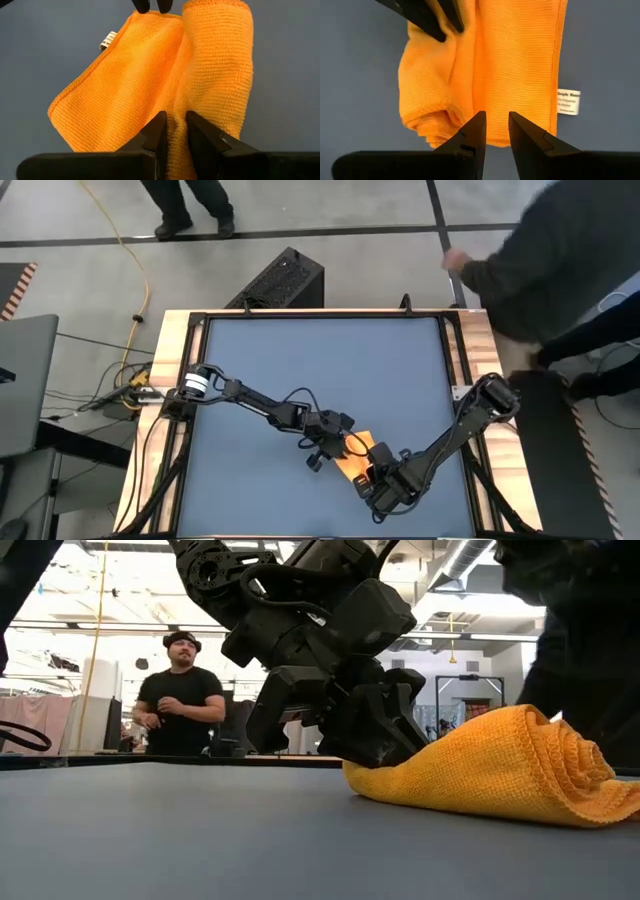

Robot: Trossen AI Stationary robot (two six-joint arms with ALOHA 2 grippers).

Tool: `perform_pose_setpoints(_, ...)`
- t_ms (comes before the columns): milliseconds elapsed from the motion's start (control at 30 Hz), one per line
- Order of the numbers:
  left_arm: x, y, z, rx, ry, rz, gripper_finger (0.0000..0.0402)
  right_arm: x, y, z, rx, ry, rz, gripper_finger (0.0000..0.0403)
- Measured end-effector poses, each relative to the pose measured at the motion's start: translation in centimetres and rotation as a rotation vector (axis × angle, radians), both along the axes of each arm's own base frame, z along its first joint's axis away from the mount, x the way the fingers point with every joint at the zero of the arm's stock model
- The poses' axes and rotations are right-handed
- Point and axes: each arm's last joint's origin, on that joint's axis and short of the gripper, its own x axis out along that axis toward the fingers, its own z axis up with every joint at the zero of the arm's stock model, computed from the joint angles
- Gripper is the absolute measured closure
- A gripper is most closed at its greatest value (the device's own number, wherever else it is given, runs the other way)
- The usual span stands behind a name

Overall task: Roll towel
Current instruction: Roll the yellow microfiber cloth

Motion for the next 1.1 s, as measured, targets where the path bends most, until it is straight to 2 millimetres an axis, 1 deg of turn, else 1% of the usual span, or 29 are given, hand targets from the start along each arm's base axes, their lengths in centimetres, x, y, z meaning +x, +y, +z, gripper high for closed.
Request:
perform_pose_setpoints(133,0.0,0.0,0.0,-0.011,0.005,0.002,0.034,-0.5,-0.8,-1.6,-0.026,0.034,-0.006,0.03)
perform_pose_setpoints(267,-0.1,0.1,-0.1,-0.046,0.038,0.011,0.034,-0.6,-1.7,-3.0,-0.049,0.036,0.01,0.0302)
perform_pose_setpoints(367,-0.2,0.1,-0.3,-0.061,0.062,0.015,0.0342,-0.2,-2.6,-3.6,-0.06,0.037,0.035,0.0302)
perform_pose_setpoints(433,-0.4,0.1,-0.3,-0.083,0.089,0.014,0.0351,0.3,-3.3,-4.0,-0.072,0.026,0.068,0.0302)
perform_pose_setpoints(600,-1.5,-0.1,0.8,-0.148,0.187,-0.009,0.0395,2.0,-5.1,-4.1,-0.107,0.024,0.173,0.0302)
perform_pose_setpoints(733,-3.4,-0.3,0.5,-0.117,0.225,0.048,0.0399,3.2,-6.3,-4.0,-0.137,0.025,0.281,0.0302)
perform_pose_setpoints(800,-4.2,-0.2,0.2,-0.133,0.21,0.067,0.04,3.7,-6.8,-4.0,-0.138,0.021,0.328,0.0302)
perform_pose_setpoints(967,-5.6,0.3,-0.3,-0.191,0.146,0.111,0.0401,4.8,-7.1,-3.1,-0.136,0.009,0.388,0.0302)
perform_pose_setpoints(1100,-5.7,0.4,-0.2,-0.192,0.138,0.111,0.0401,5.5,-6.8,-1.7,-0.132,0.013,0.439,0.0302)
